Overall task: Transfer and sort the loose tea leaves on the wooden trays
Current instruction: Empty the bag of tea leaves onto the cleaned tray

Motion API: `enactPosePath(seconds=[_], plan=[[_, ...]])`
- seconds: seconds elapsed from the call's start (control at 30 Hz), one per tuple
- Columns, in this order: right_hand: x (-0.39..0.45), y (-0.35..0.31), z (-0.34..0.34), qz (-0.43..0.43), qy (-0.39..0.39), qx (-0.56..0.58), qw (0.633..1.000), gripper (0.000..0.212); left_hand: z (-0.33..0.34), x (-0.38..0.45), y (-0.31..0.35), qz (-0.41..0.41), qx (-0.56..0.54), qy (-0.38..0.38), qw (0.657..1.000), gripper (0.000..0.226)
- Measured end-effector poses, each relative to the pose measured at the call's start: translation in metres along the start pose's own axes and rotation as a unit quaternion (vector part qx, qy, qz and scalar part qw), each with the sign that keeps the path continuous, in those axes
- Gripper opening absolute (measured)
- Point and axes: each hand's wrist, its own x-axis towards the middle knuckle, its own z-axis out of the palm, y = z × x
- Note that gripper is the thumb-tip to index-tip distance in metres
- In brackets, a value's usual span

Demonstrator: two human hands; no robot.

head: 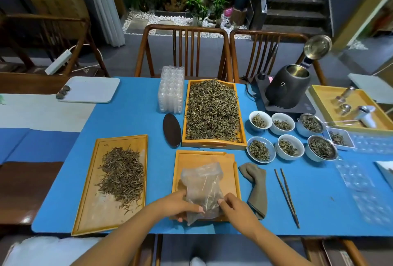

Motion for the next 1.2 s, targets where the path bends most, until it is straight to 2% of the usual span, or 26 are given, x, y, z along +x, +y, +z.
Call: enactPosePath(seconds=[0.1,0.27,0.4,0.6,0.87,1.2], plan=[[-0.002,0.002,-0.003,0.005,-0.010,0.019,1.000,0.029,0.003,0.002,0.002,-0.007,-0.015,-0.014,1.000,0.025],[-0.004,-0.002,-0.008,0.007,-0.004,0.045,0.999,0.031,0.003,0.003,0.007,-0.029,-0.025,-0.016,0.999,0.036],[-0.004,-0.007,-0.015,0.025,-0.002,0.065,0.998,0.031,0.000,0.005,0.011,-0.033,-0.023,-0.017,0.999,0.030],[-0.001,-0.011,-0.022,0.028,0.004,0.077,0.997,0.032,-0.004,0.008,0.015,-0.047,-0.060,-0.006,0.997,0.042],[0.009,-0.022,-0.032,0.022,-0.013,0.060,0.998,0.029,-0.015,0.008,0.019,-0.052,-0.043,0.013,0.998,0.065],[0.020,-0.030,-0.041,0.017,-0.013,0.046,0.999,0.032,-0.022,0.009,0.031,-0.061,-0.016,0.016,0.998,0.071]])
